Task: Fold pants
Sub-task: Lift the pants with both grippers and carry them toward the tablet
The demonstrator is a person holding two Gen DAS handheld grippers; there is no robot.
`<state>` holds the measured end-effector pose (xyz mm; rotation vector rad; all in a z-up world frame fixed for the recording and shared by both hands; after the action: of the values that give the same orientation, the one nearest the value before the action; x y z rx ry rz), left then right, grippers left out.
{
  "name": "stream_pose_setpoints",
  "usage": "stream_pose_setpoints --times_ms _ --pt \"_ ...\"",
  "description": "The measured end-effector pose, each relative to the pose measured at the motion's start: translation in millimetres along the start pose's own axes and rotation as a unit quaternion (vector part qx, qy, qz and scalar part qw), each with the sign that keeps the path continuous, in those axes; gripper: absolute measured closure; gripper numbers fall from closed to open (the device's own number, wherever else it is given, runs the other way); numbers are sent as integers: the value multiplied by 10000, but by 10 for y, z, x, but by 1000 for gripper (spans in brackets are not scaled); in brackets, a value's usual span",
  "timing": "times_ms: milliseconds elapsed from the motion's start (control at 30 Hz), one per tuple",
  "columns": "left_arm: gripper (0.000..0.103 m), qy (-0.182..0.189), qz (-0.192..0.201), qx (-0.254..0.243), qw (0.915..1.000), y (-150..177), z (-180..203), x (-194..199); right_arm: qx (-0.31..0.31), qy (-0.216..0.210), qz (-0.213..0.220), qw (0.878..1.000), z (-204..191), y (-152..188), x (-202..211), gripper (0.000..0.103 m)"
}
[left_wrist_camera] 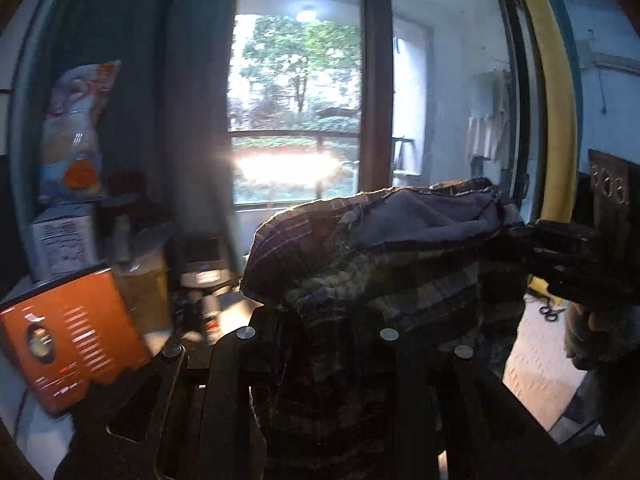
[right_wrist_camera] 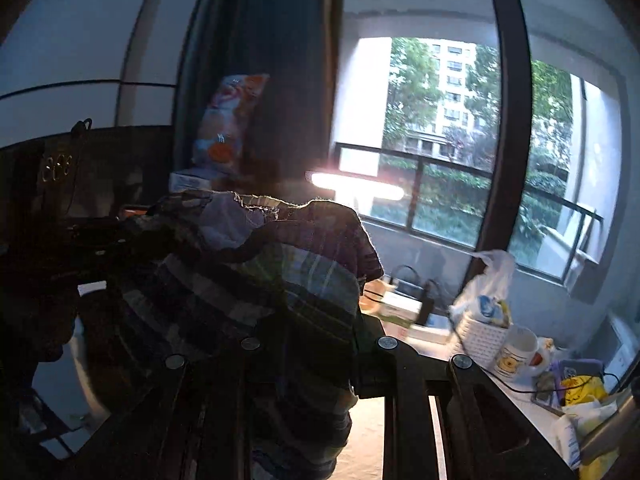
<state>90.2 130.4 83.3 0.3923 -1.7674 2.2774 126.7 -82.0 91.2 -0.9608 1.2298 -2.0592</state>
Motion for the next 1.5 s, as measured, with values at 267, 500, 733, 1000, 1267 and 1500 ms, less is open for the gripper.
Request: stream_pose_setpoints --times_ms 267,500,733,1000,1267,1500 --pt "80 -624 -109 -80 9980 73 -336 523 106 -695 317 9970 -573 -246 83 80" --pt "80 -763 -339 198 9963 208 -654 496 -88 -1108 238 9935 -823 -292 -161 80" --pt "80 -979 -1142 519 9873 479 -1038 -143 -455 -1292 -530 9892 -892 -23 -877 80" --pt "78 -1181 -1677 623 9768 635 -1356 -703 -709 -1346 -1079 9825 -801 281 -1722 80" --pt "71 -1468 -2133 881 9619 870 -1683 -1069 -655 -1654 -1543 9719 -801 533 -2404 80" --pt "52 -1681 -2143 1199 9547 887 -1871 -1130 -690 -1770 -2002 9612 -803 752 -2798 69"
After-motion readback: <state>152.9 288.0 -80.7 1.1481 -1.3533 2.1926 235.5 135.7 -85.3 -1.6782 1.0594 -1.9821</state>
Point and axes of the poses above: each gripper's, at about its wrist camera, not at the fingertips, and x roughly against the way its jaws point, z to its right, y to its underside, the point moved 2 cm from there along -x, roughly the way its jaws point, and after that the axes turned 14 degrees about x, right-handed, at the moved point
